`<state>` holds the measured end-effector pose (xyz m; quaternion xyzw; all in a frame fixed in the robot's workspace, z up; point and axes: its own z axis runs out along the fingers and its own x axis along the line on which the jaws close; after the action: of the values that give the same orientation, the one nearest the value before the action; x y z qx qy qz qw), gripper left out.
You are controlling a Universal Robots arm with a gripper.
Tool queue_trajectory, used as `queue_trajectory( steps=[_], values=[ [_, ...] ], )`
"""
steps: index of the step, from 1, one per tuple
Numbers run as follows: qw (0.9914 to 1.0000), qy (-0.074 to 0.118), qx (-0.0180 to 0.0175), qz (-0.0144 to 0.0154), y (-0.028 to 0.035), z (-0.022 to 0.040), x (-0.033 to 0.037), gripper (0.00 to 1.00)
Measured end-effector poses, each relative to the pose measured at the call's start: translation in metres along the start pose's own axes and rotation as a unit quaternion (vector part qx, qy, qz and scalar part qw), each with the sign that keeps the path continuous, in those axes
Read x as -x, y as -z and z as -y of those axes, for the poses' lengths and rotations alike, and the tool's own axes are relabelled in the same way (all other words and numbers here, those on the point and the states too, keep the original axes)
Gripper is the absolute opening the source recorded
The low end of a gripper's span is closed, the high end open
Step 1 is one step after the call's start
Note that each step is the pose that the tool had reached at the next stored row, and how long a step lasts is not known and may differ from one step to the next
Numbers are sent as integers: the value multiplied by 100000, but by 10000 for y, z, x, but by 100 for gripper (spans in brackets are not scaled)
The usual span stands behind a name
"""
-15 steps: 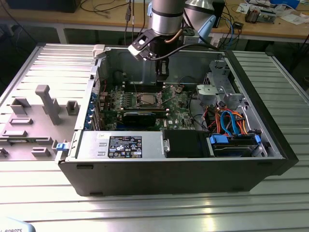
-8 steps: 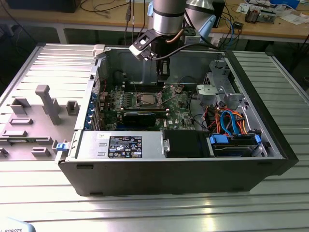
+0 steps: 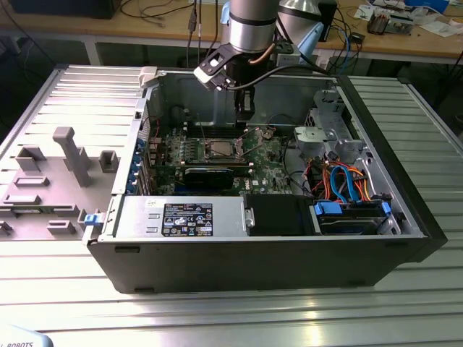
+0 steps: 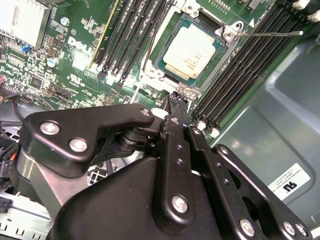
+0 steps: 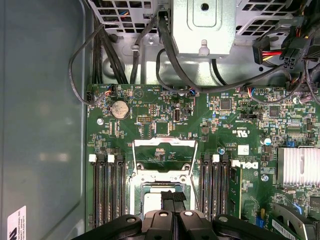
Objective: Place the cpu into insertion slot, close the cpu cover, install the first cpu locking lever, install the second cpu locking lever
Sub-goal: 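Close the cpu cover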
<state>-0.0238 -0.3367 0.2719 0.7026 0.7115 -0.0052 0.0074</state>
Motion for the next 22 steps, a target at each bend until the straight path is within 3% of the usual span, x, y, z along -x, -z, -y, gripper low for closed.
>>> queue_trajectory(
  steps=[12,22],
  values=[
    [100000,13,-1,3,12,-36,1,11],
    [100000,5,-12,2,12,-158,2,11]
  ],
)
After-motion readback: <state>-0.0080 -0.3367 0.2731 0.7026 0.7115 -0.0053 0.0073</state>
